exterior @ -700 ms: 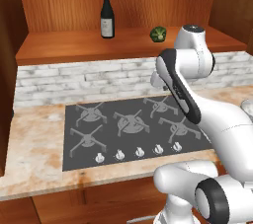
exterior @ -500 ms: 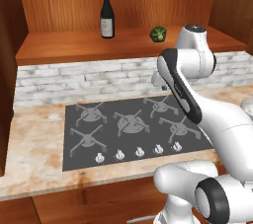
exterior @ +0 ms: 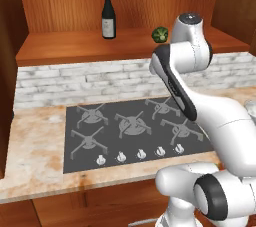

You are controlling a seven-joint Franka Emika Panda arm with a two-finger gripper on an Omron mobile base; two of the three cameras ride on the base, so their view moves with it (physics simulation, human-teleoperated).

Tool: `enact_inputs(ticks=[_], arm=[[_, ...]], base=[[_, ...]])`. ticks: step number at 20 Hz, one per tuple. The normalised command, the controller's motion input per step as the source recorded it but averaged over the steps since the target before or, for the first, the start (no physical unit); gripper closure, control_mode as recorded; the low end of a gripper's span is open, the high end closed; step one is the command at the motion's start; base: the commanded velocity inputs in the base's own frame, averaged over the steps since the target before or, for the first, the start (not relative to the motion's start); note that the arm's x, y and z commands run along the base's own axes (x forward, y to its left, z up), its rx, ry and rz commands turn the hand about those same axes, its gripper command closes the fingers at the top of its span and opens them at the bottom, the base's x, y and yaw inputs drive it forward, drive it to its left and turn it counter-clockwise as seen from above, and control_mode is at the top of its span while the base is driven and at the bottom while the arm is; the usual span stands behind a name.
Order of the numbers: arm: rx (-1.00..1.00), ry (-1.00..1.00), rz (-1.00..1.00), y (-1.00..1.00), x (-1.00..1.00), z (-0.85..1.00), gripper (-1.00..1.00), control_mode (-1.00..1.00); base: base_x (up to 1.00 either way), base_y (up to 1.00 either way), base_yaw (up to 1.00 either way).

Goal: Pick the broccoli from the cabinet and place it in the bowl. Then pick the bowl and place it in the sink. Then turn on the sink facuet.

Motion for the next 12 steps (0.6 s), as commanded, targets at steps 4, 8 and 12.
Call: enact_inputs(ticks=[4, 8, 12], arm=[[0.00, -0.11, -0.04, -0.13, 0.26, 0.49, -1.00, -1.00], [0.01, -0.09, -0.10, -0.08, 0.50, 0.68, -1.00, -1.00], [0.03, -0.01, -0.12, -0.02, 0.55, 0.51, -1.00, -1.00]], base=[[0.00, 0.00, 0.00], [0.00, 0.00, 0.00], [0.00, 0.00, 0.00]])
